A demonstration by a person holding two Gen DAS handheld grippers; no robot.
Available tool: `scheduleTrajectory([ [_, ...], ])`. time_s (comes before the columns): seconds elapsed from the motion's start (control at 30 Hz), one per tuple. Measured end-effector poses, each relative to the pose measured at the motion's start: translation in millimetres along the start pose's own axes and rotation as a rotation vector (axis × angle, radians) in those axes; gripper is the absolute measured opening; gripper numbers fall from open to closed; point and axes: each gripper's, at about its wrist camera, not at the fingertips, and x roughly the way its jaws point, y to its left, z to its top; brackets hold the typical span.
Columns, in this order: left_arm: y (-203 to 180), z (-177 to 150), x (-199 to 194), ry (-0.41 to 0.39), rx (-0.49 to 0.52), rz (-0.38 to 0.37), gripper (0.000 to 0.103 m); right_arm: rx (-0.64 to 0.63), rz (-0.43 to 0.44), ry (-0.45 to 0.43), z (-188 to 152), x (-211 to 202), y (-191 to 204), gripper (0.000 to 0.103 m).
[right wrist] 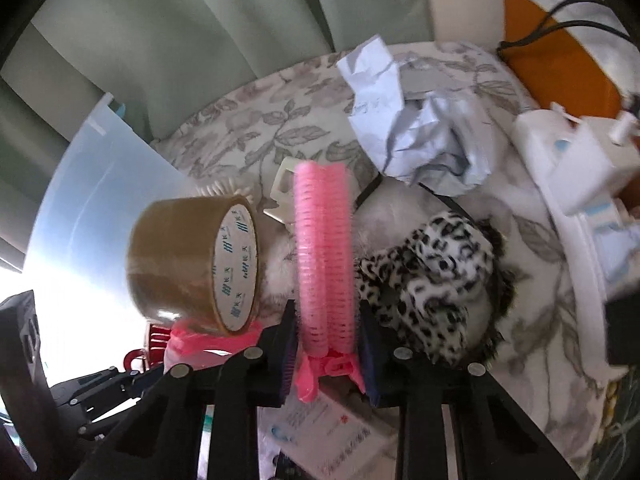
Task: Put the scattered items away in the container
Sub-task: 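Grasp the teal bangles with the left gripper while the right gripper grasps the pink rollers, then carry the teal bangles and pink rollers over the clear box with both grippers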
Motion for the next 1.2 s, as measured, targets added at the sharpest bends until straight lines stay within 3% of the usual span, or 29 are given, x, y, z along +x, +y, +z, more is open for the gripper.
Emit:
scheduleTrajectory([
  [0.73,-6.9,-9.7,-92.6,-0.188,0.032,-0.022,0.012,0.08,0.055,-0.199,-43.1,-109.2,-4.2,0.029],
  [1.2,-11.9,-15.1,-169.1,-0.345,0.075,-0.017,0.012,0.072,0.112,-0.311,-59.5,-154.2,9.3,0.029],
])
